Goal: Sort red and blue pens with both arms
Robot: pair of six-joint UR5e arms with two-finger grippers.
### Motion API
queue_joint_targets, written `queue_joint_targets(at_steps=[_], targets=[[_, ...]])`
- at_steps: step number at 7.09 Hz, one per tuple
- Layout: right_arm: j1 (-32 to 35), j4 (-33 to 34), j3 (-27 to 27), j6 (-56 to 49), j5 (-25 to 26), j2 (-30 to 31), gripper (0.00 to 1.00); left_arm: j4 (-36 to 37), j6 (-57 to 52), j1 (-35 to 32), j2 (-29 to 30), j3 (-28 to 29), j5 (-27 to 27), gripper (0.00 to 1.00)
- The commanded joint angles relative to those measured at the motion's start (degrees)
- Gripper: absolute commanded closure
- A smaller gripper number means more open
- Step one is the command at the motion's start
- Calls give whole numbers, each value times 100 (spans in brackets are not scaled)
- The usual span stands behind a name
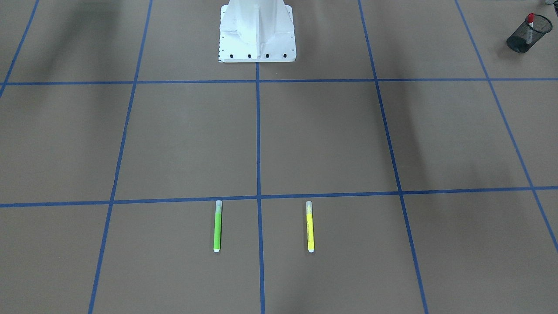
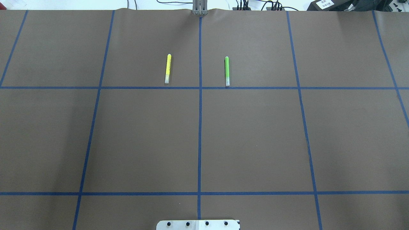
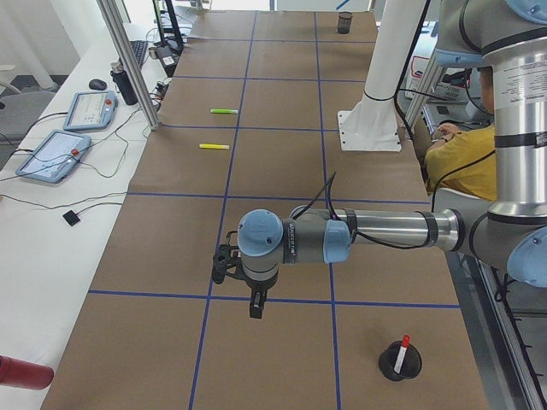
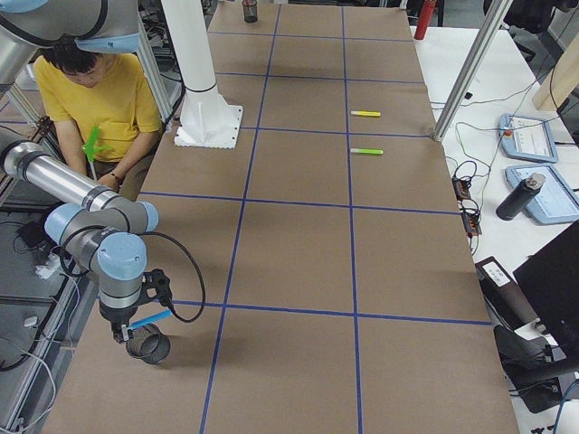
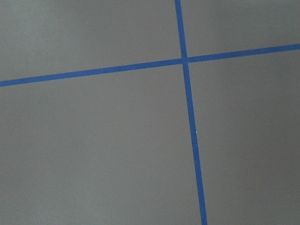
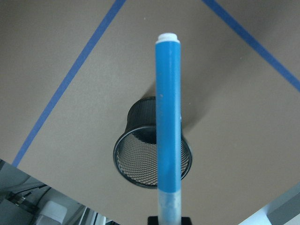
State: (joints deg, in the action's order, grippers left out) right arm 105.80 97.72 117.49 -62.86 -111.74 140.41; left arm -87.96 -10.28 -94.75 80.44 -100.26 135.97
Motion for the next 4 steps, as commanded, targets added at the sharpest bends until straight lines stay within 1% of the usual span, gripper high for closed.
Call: queue_joint_targets(at_steps=[1,2,3,4], targets=[[222,-16,-34,-470,824,-22,100,-19,0,0,-81,-20,35,0],[178,-25,-42,-830,1203,-153,100,-19,0,-9,-81,-37,35,0],[169,-25,-60,-1146,1381,-242,100,-19,0,-9,-81,-46,35,0],[169,-7,-147,-1698,1496,-390,100,-19,0,-9,-81,-55,35,0]])
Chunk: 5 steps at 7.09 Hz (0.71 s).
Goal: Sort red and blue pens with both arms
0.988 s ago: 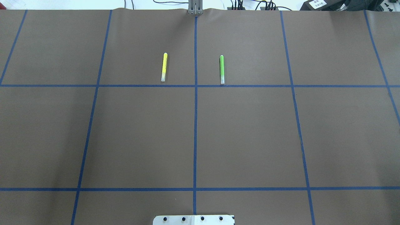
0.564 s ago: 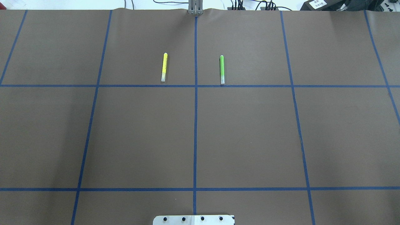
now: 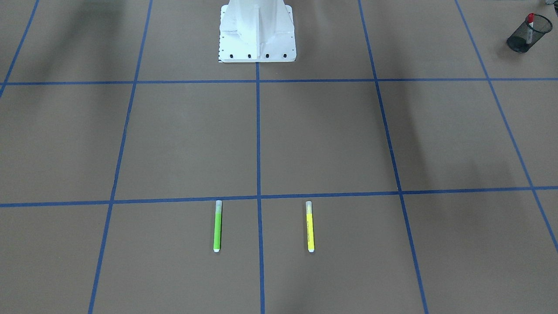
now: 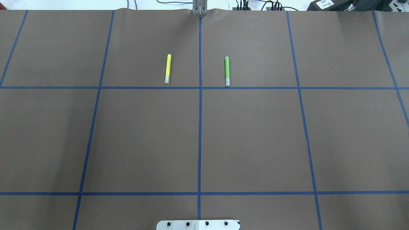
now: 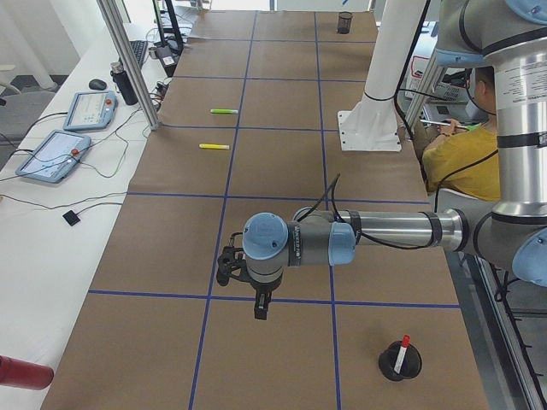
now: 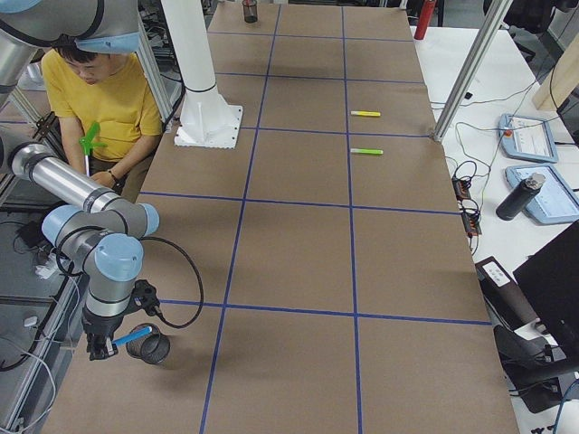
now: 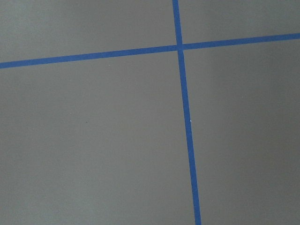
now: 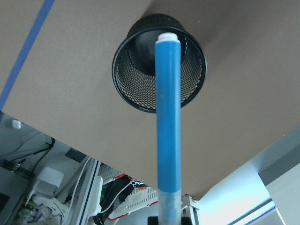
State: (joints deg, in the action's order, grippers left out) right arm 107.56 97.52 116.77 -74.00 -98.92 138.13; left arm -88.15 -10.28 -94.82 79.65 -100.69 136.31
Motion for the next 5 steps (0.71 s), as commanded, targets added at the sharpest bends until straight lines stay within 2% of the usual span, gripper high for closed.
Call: queue_joint_targets(at_steps=[1,2,5], targets=[[-15,82,-110,-571,206,-189,100,0,0,-10,-2,-12,0,0],[-15,405,-128,-554,145,-442,100,0,0,-10,-2,-3,96,0],[-24,487,-469,-545,-12,-488,100,-18,0,-19,-152,-21,387,0]])
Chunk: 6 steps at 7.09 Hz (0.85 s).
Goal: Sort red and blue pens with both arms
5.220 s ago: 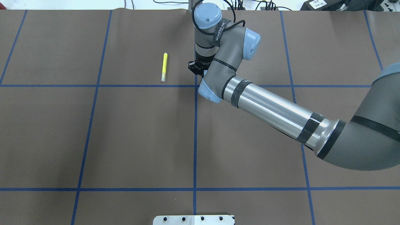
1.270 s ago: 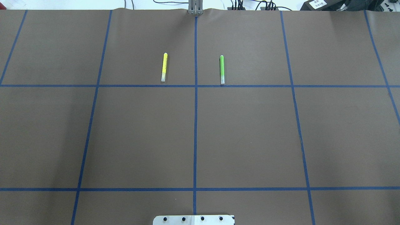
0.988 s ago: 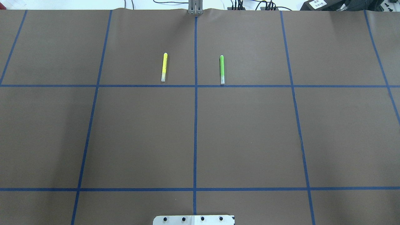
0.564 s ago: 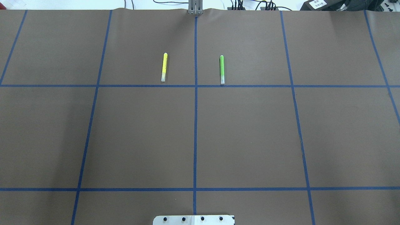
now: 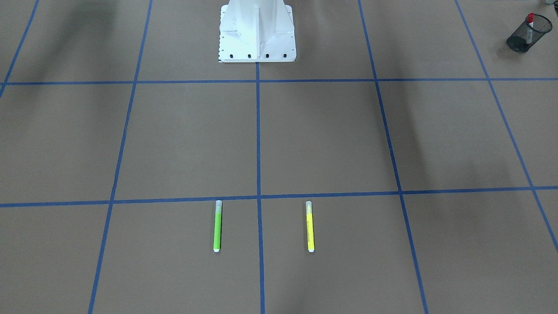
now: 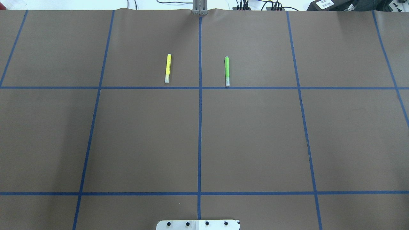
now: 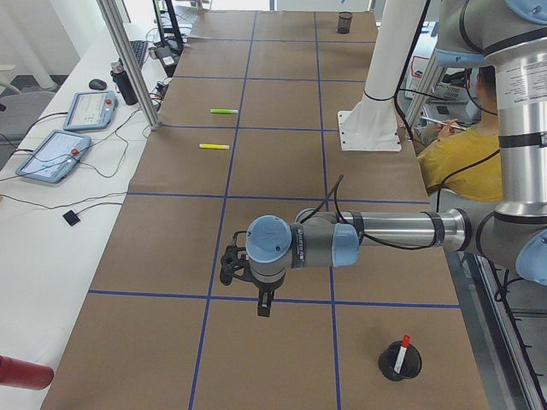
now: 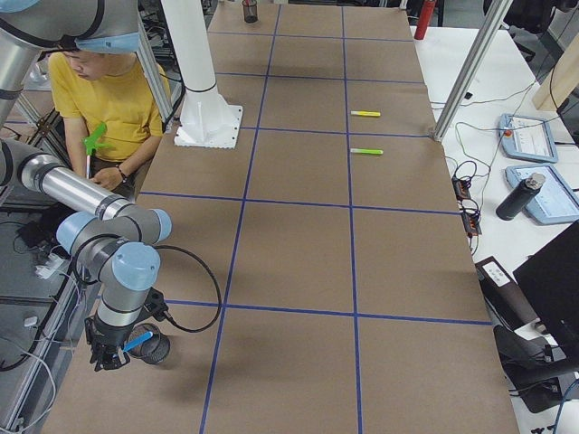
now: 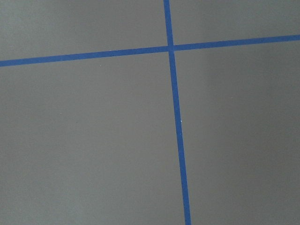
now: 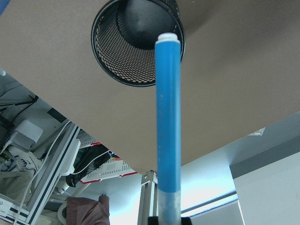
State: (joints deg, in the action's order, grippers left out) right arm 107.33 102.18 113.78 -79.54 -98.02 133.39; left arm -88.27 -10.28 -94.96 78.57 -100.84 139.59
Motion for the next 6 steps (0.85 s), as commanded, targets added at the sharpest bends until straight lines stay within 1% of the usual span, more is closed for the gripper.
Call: queue_joint_targets(at_steps=[1,3,6], targets=[[7,22,-285,53,-364,-15,100,-6,0,-5,-43,-6,59,0],[7,22,-496,79,-551,-6,100,-6,0,-5,-43,3,59,0],[-2,22,-558,132,-727,-6,100,-6,0,-5,-95,-6,59,0]])
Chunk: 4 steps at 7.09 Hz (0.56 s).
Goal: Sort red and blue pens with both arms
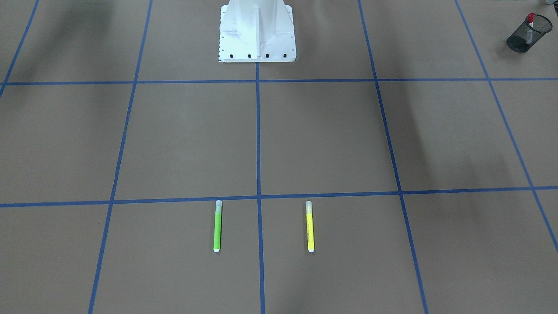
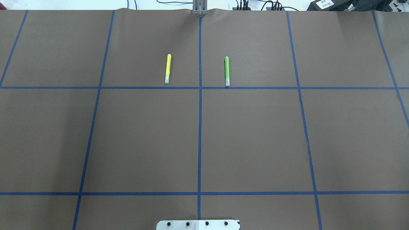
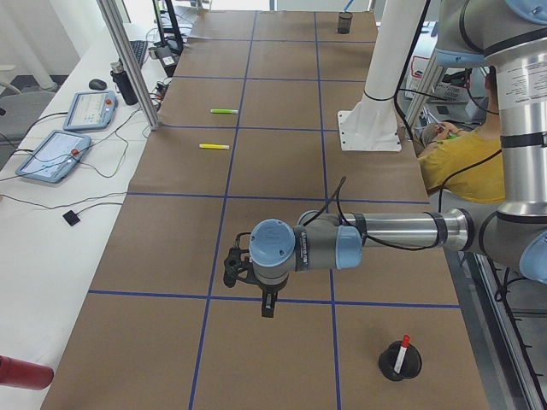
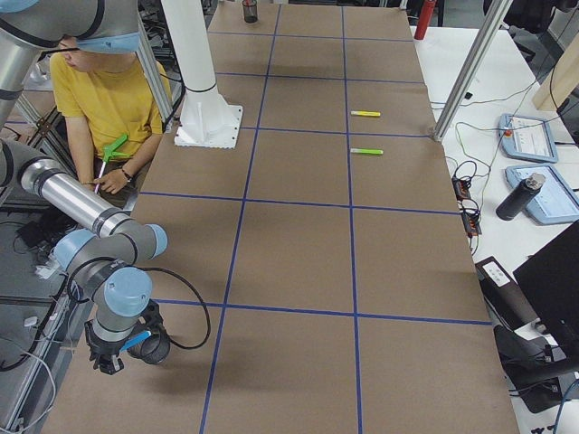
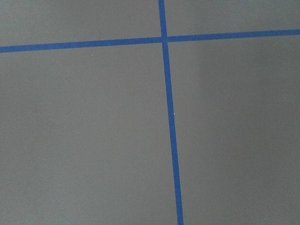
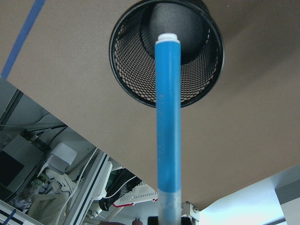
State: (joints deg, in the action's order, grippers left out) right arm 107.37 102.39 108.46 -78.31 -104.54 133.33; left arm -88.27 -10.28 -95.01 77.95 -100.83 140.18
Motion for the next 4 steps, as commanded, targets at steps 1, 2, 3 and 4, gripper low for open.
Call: queue_joint_targets(at_steps=[1,2,3,4], targets=[[-5,0,-53,9,-111,0,100,-6,0,0,-43,-6,0,0],[-5,-9,-53,9,-102,0,100,-6,0,0,-43,2,26,0],[-5,-9,-62,9,-111,0,100,-6,0,0,-43,2,26,0],[-5,-9,-62,9,-111,-8,90,-6,0,0,-43,-6,26,0]])
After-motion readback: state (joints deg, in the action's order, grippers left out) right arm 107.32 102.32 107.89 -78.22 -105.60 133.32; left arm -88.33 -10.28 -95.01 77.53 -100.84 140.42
